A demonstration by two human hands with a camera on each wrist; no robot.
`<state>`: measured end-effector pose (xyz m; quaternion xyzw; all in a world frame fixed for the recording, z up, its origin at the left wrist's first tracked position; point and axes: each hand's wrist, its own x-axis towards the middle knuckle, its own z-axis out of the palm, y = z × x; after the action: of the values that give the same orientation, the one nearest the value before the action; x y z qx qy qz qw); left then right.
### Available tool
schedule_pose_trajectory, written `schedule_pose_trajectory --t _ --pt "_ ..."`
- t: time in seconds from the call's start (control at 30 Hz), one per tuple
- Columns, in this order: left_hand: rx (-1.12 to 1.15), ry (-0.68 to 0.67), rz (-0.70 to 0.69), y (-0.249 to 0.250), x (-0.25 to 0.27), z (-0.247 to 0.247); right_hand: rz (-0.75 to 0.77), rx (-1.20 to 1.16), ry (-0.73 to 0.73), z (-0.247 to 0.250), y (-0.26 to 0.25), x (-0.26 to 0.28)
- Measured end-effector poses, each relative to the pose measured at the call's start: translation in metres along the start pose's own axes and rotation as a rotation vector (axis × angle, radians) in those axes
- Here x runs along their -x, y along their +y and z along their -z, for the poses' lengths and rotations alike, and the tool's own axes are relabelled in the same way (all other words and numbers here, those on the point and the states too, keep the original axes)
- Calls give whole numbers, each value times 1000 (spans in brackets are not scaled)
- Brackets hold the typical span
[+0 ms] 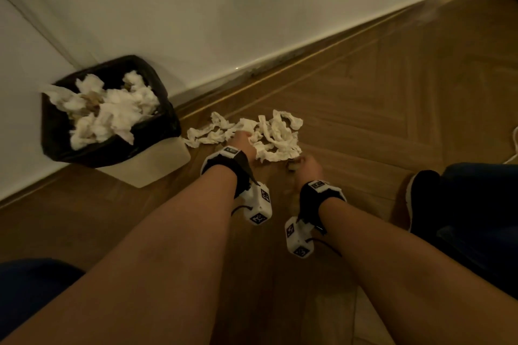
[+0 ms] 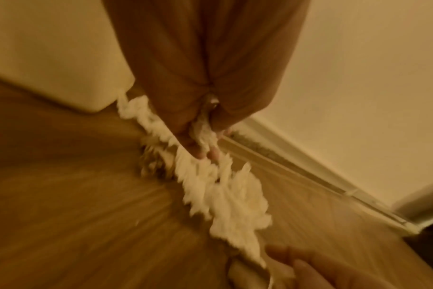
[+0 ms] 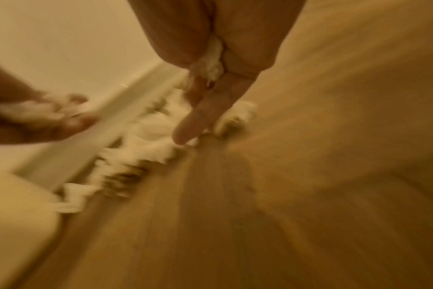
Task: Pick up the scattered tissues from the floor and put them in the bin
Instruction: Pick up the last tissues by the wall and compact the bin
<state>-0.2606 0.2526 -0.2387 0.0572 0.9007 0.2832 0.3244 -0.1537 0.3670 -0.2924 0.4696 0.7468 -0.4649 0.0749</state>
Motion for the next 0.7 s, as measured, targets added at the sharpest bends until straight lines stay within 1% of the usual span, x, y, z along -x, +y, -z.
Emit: schedule_pose_trajectory --t 0.07,0.1,0.17,0.23,0.3,0.37,0.43,0.5,0.6,0.63,0.7 --pt "64 28 -87 8 6 23 59 -63 -35 2 -26 6" --pt "97 14 -125 12 12 35 115 -53 -42 3 -41 9" --pt "223 -70 -175 15 22 58 275 17 -25 4 -73 18" --pt "329 -126 -184 13 34 79 396 65 16 4 -104 31" --pt "293 -93 -196 10 46 98 465 141 14 2 -134 44" --pt "262 -44 -206 4 55 119 509 181 -54 -4 -162 55" --pt "273 23 -219 2 65 142 528 142 -115 -13 -190 65" --pt "268 85 -242 1 75 168 533 118 -123 -25 -213 73" --pt "234 166 -287 -2 82 201 571 192 -138 -42 -244 82" --pt "220 181 -282 -3 85 210 606 212 -150 -45 -253 86" --pt "216 164 -258 -6 86 227 690 271 -185 -49 -269 91"
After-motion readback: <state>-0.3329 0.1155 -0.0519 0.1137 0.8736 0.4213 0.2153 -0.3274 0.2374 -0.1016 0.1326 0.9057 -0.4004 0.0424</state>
